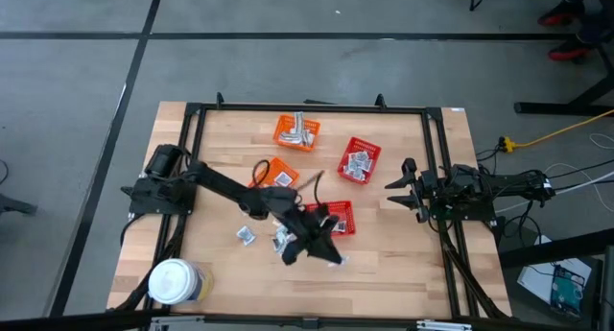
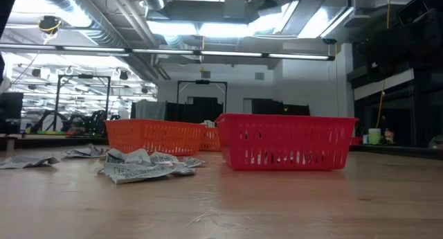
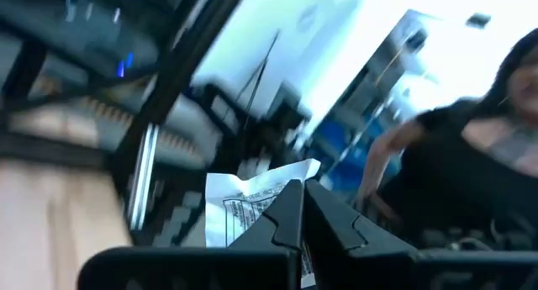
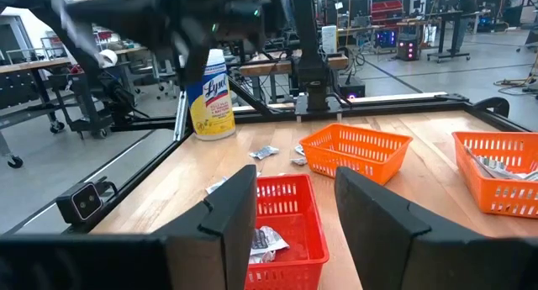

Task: Pick & Place First Aid Supplies
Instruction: Put the gray towelette pack into the bottom red bin

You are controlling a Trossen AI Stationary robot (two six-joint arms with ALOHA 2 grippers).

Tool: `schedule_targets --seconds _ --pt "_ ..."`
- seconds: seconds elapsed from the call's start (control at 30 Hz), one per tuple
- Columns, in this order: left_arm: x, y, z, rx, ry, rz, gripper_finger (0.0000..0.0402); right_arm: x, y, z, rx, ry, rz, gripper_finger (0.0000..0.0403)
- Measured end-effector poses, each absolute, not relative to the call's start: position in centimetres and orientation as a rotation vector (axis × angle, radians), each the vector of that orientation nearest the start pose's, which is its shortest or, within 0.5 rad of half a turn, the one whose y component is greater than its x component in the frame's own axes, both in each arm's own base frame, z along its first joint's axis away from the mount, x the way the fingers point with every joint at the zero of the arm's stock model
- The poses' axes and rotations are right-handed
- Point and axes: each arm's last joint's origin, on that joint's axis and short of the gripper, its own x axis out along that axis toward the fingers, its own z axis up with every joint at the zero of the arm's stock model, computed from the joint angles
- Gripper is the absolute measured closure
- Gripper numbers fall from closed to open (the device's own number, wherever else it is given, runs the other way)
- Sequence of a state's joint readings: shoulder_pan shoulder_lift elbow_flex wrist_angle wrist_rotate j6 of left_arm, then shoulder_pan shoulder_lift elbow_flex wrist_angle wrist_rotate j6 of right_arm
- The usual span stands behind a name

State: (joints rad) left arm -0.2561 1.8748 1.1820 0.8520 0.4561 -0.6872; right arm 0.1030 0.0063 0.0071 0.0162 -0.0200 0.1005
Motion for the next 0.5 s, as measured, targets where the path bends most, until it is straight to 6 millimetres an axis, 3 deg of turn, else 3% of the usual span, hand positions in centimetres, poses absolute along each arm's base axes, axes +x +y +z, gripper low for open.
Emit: schedule_targets --seconds 0.2,0.5 --pt "40.1 -10.4 27.6 -0.638 -0.086 -0.763 0.0399 9.7 1.1 16.7 0.101 -0.011 0.124 0.024" --pt "40.6 -9.1 27.2 -0.611 -0.07 -0.706 0.0399 9.7 1.1 16.7 0.101 -0.011 0.124 0.024"
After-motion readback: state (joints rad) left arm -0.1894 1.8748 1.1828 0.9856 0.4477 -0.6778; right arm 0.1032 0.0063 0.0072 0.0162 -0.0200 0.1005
